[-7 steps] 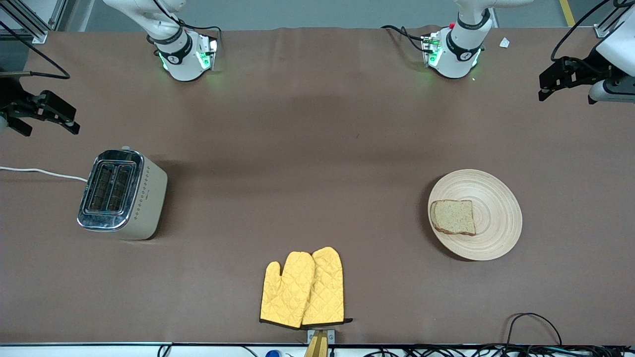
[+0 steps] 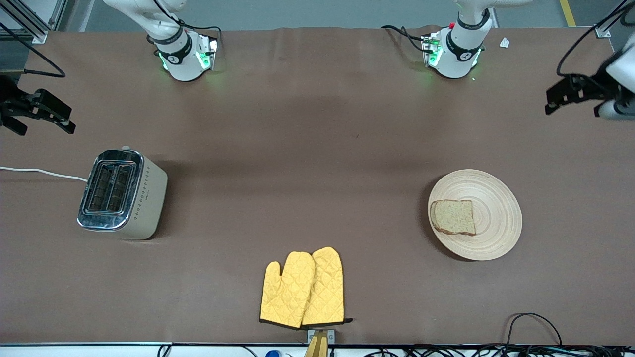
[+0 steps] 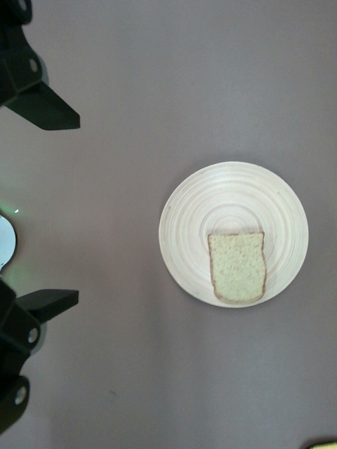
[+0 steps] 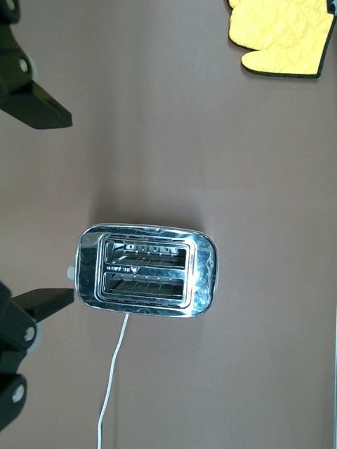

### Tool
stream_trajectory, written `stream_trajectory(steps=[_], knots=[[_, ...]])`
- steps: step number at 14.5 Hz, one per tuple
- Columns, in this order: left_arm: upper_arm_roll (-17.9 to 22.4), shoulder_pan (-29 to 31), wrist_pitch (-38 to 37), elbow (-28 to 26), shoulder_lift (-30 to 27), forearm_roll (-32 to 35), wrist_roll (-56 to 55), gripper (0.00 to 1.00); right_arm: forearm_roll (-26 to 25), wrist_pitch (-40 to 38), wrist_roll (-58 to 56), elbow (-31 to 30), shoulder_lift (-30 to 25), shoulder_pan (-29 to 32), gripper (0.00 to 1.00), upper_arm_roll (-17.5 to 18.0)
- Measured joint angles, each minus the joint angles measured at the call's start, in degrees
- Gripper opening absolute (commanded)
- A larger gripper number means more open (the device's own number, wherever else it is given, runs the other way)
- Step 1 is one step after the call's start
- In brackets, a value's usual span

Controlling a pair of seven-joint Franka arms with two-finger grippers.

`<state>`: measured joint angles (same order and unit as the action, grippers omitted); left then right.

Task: Move plate and put bread in toaster
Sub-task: 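Reach the left gripper down to the rim of the wooden plate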

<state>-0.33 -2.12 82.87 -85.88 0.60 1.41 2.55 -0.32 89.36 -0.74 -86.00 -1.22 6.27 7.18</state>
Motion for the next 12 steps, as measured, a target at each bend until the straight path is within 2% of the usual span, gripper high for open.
stream_trajectory(steps=[2,6,9,12], knots=[[0.99,3.50,2.81,1.04,4.77,-3.84,2.46,1.00,0.00,0.04,0.00,0.03,0.00,0.00,1.00,-0.02],[1.39,16.71,6.21,1.04,16.60,-20.66,13.16,1.00,0.00,0.06,0.00,0.08,-0.01,0.01,1.00,-0.07],[1.40,24.09,9.92,1.11,26.17,-25.09,26.62,1.00,0.00,0.06,0.00,0.10,-0.01,0.00,1.00,-0.05],[1.39,28.47,12.55,1.36,34.27,-29.03,39.70,1.00,0.00,0.08,0.00,0.11,-0.01,-0.01,1.00,-0.04]])
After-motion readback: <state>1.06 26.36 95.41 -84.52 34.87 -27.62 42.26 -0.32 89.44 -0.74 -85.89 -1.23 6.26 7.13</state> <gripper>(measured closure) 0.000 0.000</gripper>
